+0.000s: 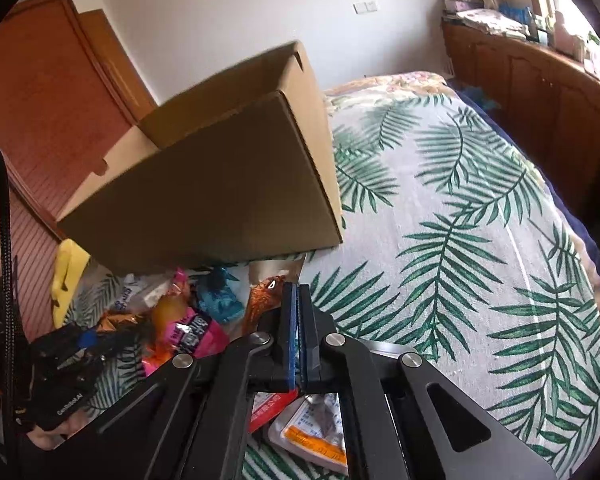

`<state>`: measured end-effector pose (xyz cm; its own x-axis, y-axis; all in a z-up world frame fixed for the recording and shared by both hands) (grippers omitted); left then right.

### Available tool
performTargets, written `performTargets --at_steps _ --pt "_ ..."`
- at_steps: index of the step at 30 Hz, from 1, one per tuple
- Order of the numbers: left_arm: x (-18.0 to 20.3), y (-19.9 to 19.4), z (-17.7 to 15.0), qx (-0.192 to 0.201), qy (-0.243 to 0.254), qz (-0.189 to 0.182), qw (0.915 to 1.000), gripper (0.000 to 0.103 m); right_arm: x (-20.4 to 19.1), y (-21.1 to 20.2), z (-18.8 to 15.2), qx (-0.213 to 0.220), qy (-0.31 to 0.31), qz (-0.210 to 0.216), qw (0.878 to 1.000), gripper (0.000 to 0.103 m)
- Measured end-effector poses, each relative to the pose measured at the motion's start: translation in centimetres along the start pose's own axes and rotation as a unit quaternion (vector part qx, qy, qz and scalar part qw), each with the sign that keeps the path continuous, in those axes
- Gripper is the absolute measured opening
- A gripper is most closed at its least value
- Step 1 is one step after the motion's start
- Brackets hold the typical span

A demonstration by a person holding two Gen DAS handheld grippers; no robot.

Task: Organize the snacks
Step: 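Close the right tool on the red-and-white spicy strip packet and lift it, then carry the strip packet over the box and open the right tool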

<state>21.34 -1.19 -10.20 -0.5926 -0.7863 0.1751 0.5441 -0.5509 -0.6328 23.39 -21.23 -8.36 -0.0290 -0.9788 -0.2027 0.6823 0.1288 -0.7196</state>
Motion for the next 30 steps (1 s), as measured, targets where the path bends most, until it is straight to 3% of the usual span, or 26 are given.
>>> performTargets --at_steps 8,30 --pt "1.0 -2.2 0.4 0.018 0.007 -0.002 0.9998 0.018 -2.1 -3.3 0.6 0.041 -0.032 0.006 0.999 0.0" --pt "1.5 -5.3 3.8 0.055 0.004 -0.006 0.9984 0.018 -7.2 -8.1 2.9 0.097 -0.134 -0.007 0.986 0.0"
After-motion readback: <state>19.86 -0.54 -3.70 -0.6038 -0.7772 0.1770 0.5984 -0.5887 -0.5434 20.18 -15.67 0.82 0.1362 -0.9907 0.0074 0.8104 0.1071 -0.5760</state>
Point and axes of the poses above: each gripper's, at about its wrist camera, not at the fingertips, and y roughly the way its jaws point, x to its right, z to its top, the point moved 5 cm from there along y, roughly the way its jaws point, and after that the axes turned 8 degrees about -z, right-handed, at the moved point
